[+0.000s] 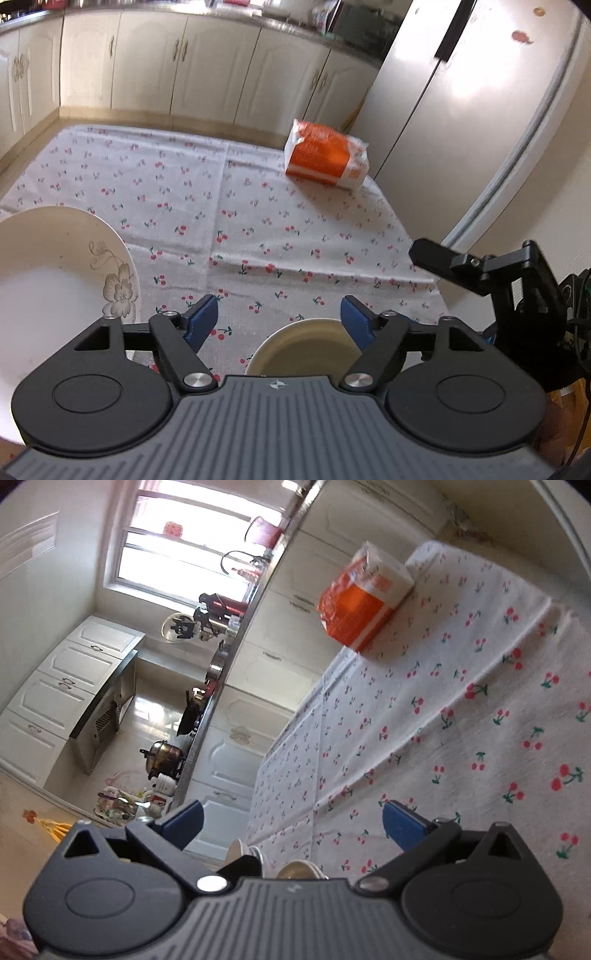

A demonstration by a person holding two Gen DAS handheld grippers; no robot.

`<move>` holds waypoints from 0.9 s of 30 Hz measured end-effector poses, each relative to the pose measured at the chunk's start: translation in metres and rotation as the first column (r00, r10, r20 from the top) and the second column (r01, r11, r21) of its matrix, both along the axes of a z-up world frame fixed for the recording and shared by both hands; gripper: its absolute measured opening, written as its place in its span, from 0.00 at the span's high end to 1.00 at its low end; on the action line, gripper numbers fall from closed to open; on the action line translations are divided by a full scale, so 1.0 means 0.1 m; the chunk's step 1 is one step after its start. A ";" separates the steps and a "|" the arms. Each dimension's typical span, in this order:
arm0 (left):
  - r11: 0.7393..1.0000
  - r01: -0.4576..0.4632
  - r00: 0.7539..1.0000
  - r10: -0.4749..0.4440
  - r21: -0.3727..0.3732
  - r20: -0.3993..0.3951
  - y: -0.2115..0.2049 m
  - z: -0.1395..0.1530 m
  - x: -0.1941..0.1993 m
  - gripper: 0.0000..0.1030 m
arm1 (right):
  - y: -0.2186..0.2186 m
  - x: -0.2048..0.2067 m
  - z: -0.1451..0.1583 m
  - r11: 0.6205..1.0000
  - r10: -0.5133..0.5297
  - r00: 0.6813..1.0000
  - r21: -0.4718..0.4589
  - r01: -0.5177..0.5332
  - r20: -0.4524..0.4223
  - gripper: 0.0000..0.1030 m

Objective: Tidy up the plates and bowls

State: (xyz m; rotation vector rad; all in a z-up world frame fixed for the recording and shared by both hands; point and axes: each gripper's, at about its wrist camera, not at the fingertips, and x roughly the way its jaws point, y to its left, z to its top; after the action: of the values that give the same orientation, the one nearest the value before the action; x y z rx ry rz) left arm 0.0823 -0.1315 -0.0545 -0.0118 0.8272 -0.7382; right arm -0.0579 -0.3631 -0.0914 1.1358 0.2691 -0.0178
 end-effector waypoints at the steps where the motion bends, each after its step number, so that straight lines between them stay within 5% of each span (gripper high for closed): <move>1: 1.000 -0.003 1.000 0.003 -0.016 0.016 0.05 0.01 -0.05 0.09 | 0.02 -0.03 0.01 1.000 -0.011 1.000 -0.013 0.011 0.000 0.00; 8: 0.994 -0.041 0.992 0.053 -0.106 0.115 0.40 0.06 -0.44 0.05 | 0.26 -0.43 0.11 0.987 -0.114 0.993 -0.113 0.112 -0.011 0.00; 15: 0.997 -0.032 0.982 0.044 -0.065 0.182 0.67 0.23 -0.86 0.02 | 0.59 -0.85 0.27 0.978 -0.176 0.979 -0.133 0.162 -0.101 0.00; 27: 0.996 0.006 0.996 0.002 -0.093 0.087 0.94 0.26 -0.85 0.04 | 1.00 -1.04 0.45 0.971 -0.221 0.973 -0.104 0.213 -0.070 0.00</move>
State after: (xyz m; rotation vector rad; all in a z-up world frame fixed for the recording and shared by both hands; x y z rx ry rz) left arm -0.0026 -0.0374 -0.0290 -0.0617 0.7094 -0.7737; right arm -0.1615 -0.2631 -0.0461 1.0658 0.2129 -0.2689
